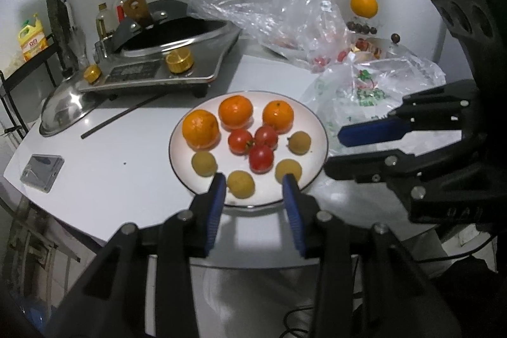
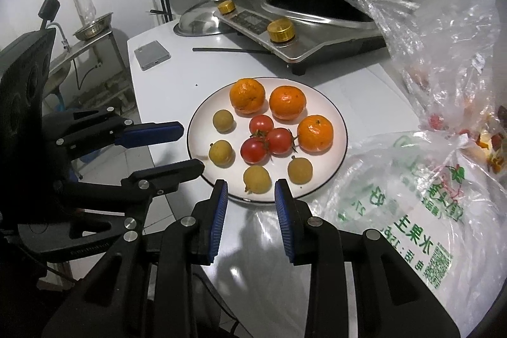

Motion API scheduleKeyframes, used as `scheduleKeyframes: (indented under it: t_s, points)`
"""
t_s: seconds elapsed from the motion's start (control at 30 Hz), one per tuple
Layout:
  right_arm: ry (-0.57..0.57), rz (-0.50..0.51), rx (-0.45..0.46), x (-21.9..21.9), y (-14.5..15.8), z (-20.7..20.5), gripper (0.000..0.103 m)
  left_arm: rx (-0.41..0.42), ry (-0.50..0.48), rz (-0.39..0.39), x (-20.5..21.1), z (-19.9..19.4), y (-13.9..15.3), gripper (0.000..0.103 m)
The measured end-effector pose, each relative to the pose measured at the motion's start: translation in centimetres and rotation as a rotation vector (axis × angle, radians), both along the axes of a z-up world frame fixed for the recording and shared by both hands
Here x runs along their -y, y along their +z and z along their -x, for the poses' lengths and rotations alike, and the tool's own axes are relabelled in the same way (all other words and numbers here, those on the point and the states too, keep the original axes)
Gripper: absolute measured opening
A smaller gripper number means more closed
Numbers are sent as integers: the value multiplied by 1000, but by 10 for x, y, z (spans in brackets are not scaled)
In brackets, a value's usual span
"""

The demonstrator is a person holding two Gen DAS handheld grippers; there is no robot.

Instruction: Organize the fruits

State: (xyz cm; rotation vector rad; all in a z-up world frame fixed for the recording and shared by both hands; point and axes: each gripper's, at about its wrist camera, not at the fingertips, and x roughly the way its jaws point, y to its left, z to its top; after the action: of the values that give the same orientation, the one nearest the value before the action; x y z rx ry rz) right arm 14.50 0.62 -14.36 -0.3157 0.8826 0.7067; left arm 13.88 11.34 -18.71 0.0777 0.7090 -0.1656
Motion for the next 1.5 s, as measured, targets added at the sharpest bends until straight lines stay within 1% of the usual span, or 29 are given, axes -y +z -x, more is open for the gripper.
scheduleKeyframes:
  t_s: [0.07, 0.1, 0.13, 0.33, 0.37, 0.4, 0.43, 0.47, 0.9, 0.97, 1.03, 1.07, 1.23, 1.3, 1.5]
  points:
    - [-3, -3, 9, 3, 3, 5, 33, 6, 4, -1, 2, 5, 3, 45]
    - [-4, -4, 12, 4, 5, 7, 33, 12, 8, 3, 3, 9, 5, 57]
    - [-5, -6, 18, 6, 7, 9, 33, 16, 9, 8, 3, 11, 7, 60]
    - [-18, -19, 54, 17, 20, 25, 33, 41, 11, 5, 12, 28, 18, 60]
    - [-21, -21, 60, 20, 22, 28, 35, 47, 14, 6, 13, 31, 20, 62]
    - [-25, -24, 67, 23, 25, 32, 39, 55, 18, 8, 15, 35, 22, 65]
    - [-29, -28, 73, 25, 27, 34, 41, 62, 21, 11, 16, 38, 25, 68]
    - [-33, -32, 79, 28, 29, 37, 43, 71, 25, 15, 18, 41, 29, 68]
    - [-74, -72, 165, 65, 61, 74, 44, 167, 25, 21, 46, 81, 63, 69]
    - [-82, -80, 180, 72, 66, 80, 44, 180, 21, 20, 52, 87, 68, 73]
    - [-91, -89, 198, 78, 72, 86, 44, 196, 18, 29, 55, 93, 72, 87]
    - [-95, -94, 206, 80, 75, 89, 44, 212, 19, 35, 57, 99, 76, 88]
    - [-109, -110, 250, 92, 88, 106, 46, 270, 8, 53, 67, 119, 92, 89]
    - [-116, -118, 270, 97, 94, 113, 50, 291, 7, 56, 72, 128, 99, 89]
    - [-140, -151, 333, 110, 111, 136, 51, 335, 5, 69, 79, 150, 119, 89]
